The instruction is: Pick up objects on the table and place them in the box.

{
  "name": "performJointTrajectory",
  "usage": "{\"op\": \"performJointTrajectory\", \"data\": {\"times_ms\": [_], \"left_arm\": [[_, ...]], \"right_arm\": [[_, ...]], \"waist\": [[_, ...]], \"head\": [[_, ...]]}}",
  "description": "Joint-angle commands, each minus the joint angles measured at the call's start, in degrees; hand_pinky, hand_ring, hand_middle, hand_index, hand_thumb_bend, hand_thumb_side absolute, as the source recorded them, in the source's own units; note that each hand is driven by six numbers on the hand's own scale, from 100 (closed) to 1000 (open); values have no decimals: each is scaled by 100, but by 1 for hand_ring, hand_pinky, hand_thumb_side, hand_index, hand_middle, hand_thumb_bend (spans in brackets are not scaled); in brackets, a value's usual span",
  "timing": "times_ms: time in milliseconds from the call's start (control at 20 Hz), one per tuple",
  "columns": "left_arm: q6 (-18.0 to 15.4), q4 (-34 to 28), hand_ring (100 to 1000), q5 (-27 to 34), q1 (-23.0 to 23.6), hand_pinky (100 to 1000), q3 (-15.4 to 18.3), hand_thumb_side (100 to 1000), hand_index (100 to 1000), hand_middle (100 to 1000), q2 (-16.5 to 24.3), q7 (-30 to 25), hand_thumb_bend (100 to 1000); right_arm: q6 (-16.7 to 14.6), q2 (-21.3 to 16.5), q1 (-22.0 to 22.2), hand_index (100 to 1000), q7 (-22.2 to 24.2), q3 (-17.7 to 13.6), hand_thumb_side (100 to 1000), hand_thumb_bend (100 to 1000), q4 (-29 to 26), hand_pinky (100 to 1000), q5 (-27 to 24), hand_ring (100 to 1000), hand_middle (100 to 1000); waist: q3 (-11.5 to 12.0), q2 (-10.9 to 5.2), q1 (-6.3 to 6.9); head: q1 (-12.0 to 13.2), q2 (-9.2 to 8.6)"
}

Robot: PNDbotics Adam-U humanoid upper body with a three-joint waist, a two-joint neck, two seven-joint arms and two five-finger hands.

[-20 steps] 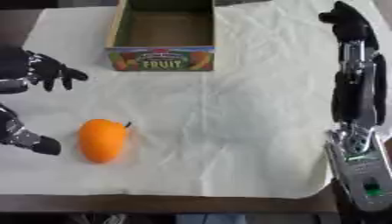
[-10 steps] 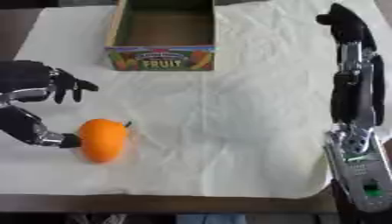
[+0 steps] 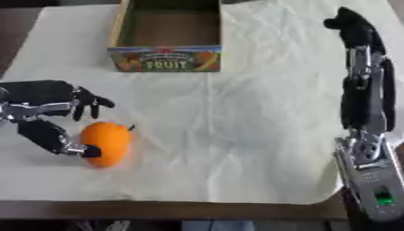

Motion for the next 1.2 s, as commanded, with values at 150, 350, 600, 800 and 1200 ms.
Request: {"op": "performJointTrajectory", "data": {"times_ms": [150,350,600,800,1200], "left_arm": [[-75,76,543,25,-79,476,15,823,921,646,76,-202,650],[-154,191,535,-66,-70,467,-7,806,849,631,68,-267,646],[-128,261,508,-13,-62,425,-15,712,823,607,-11,-197,566],[82,258,474,146,-14,369,1,621,810,596,-113,17,508],[455,154,438,548,98,333,-28,480,798,597,-209,256,385]], "right_arm": [[17,-37,-62,872,21,20,1000,100,-117,993,12,938,724],[21,-33,-64,873,19,24,1000,100,-117,994,8,939,724],[38,-20,-65,873,21,28,1000,100,-117,995,7,940,724],[56,-3,-59,873,17,25,1000,100,-117,997,14,941,724],[106,25,-47,872,21,29,1000,100,-117,998,41,943,723]], "waist": [[10,-77,6],[6,-68,11],[0,-61,10],[-1,-55,4],[14,-35,1]], "head": [[24,-58],[33,-61],[45,-67],[51,-68],[48,-63]]}}
